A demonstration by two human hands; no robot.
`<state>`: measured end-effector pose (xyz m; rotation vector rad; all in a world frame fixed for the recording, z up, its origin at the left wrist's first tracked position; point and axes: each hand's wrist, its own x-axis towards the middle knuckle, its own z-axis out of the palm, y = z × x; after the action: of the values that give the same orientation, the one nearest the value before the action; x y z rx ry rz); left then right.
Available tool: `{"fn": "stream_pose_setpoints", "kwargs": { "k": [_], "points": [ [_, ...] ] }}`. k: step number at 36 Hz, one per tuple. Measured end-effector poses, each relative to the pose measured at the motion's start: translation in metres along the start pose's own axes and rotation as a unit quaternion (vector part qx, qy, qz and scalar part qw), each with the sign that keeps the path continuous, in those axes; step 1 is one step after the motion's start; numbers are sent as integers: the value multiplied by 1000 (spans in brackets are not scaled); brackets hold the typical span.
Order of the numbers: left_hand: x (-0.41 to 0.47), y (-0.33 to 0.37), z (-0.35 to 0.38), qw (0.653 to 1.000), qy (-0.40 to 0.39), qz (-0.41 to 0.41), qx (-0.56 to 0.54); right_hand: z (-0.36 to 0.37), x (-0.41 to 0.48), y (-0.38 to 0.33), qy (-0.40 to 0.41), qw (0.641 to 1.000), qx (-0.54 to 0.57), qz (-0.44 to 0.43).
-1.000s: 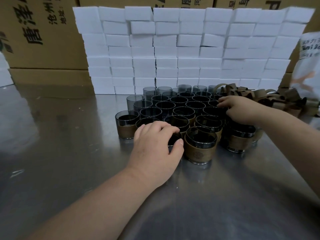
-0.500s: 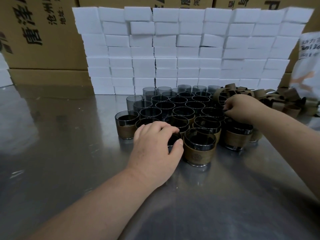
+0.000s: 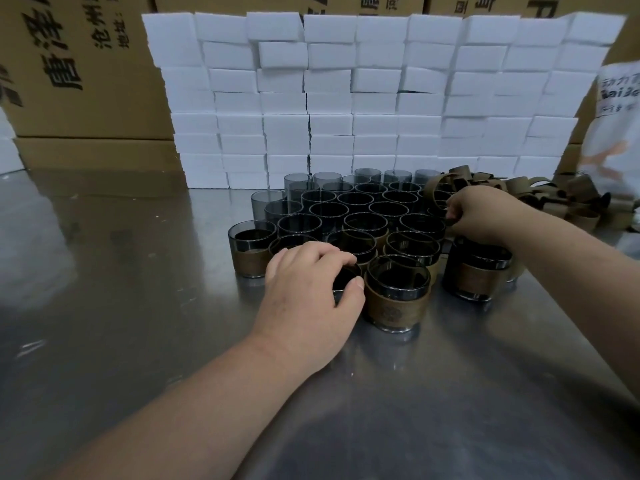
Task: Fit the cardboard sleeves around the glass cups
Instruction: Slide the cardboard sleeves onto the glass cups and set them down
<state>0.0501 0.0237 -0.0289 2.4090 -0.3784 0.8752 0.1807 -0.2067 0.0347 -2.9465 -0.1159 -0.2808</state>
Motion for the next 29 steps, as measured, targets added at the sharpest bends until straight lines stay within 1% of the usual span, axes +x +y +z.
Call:
{"fn": "stream_pose_setpoints", "kwargs": {
  "k": [4,9,13,17,20,23,25,29],
  "points": [
    [0,1,-1,1000,-8,-4,2,3,1,2,34,999,-2,-17],
    [0,-1,-1,1000,-9,-1,-4,1,6,2,104,993,-21,-53],
    [0,-2,0,1000,-9,4,0,-11,4,-1,167,984,12,-56],
    [0,-2,0,1000,-12,-4,-3,-25,-5,-13,218,968,65,-106],
    [0,3,-4,1000,-16,-11,-15,-35,-17,-29,234,956,103,-144],
    [-1,5,-6,999,-8,-17,-29,-50,-36,-50,243,942,110,-204],
    [-1,5,-7,999,7,-17,-35,-62,-55,-64,228,932,114,-259],
    [-1,7,-6,996,49,-40,-68,-78,-89,-88,124,904,205,-354]
  ]
}}
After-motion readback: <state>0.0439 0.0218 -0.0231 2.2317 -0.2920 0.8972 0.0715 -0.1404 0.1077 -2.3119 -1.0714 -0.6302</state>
